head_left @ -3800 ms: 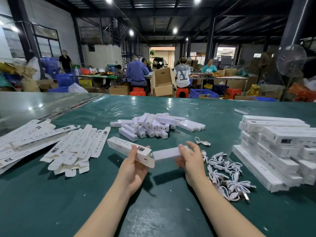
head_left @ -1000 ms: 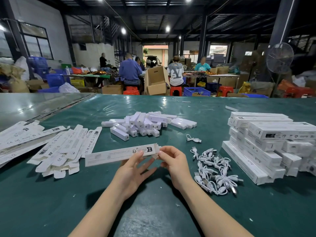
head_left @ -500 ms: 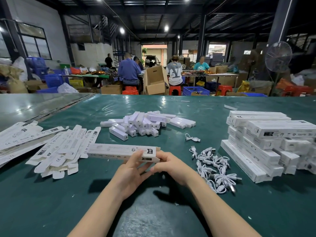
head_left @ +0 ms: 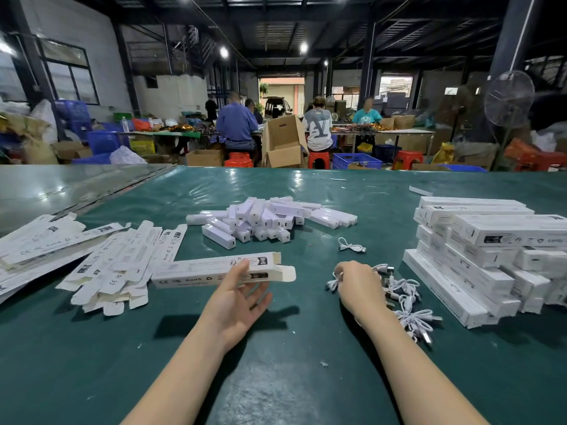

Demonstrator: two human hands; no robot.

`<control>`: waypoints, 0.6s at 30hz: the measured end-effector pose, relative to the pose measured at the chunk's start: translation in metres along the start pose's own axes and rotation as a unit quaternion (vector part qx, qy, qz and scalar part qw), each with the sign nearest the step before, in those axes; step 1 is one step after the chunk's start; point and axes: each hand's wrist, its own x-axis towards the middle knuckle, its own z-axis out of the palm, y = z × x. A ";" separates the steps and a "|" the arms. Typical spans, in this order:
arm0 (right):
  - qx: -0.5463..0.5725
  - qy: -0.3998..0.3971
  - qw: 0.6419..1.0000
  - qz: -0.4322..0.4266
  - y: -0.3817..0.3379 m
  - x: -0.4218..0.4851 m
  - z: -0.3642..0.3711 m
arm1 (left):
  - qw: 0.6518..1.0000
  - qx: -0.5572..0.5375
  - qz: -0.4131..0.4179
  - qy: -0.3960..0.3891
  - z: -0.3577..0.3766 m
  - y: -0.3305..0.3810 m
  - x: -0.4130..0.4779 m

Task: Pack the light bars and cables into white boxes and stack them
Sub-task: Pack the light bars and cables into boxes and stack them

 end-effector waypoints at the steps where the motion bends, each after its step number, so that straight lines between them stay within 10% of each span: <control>1: 0.014 -0.009 1.000 -0.016 -0.001 -0.001 0.001 | 1.000 -0.006 -0.001 0.001 0.000 0.001 0.000; 13: 0.101 0.021 0.989 -0.109 -0.013 -0.009 0.002 | 1.000 -0.014 -0.004 0.005 0.001 0.001 -0.002; 18: 0.399 0.063 0.913 -0.054 -0.026 -0.013 0.001 | 1.000 -0.006 0.008 0.011 0.001 0.001 -0.001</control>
